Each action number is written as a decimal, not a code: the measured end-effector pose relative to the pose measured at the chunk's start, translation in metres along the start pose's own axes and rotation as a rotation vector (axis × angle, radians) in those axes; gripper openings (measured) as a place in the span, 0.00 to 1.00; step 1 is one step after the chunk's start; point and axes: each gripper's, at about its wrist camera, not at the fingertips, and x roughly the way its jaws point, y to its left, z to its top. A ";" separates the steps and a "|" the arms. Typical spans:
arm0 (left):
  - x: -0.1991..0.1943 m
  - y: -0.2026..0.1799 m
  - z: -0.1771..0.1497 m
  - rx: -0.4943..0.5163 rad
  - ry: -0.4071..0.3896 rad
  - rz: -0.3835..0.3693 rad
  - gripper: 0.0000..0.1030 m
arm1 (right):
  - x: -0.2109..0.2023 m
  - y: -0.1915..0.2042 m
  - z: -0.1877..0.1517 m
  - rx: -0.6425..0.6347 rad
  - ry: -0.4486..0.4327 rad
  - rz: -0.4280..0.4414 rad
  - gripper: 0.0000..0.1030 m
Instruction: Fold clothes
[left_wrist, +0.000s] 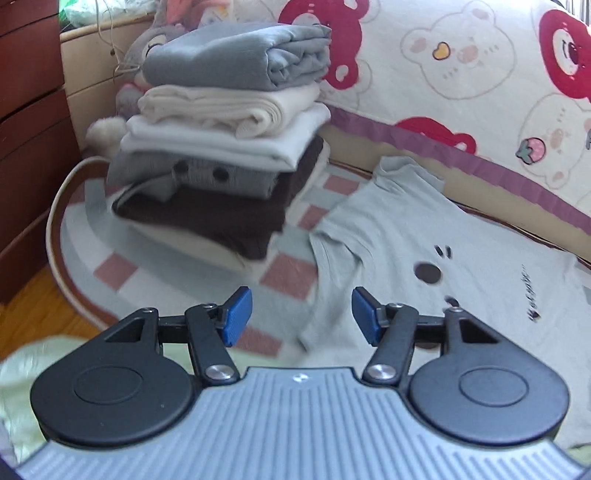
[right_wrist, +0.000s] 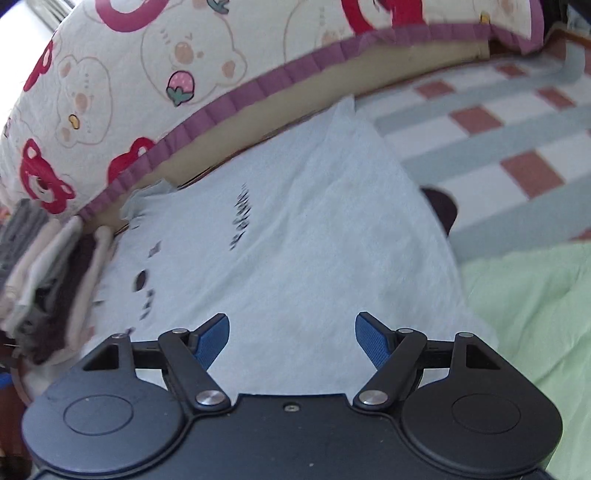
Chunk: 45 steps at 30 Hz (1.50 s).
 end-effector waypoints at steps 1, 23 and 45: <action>-0.008 0.000 0.001 -0.045 -0.016 0.008 0.56 | -0.007 0.006 -0.003 0.007 0.018 0.026 0.77; 0.026 0.003 -0.115 -0.204 0.085 -0.103 0.60 | -0.024 -0.002 -0.026 -0.185 -0.261 -0.153 0.75; 0.048 0.012 -0.155 -0.362 0.233 -0.306 0.64 | 0.009 -0.084 -0.022 0.226 -0.340 -0.064 0.07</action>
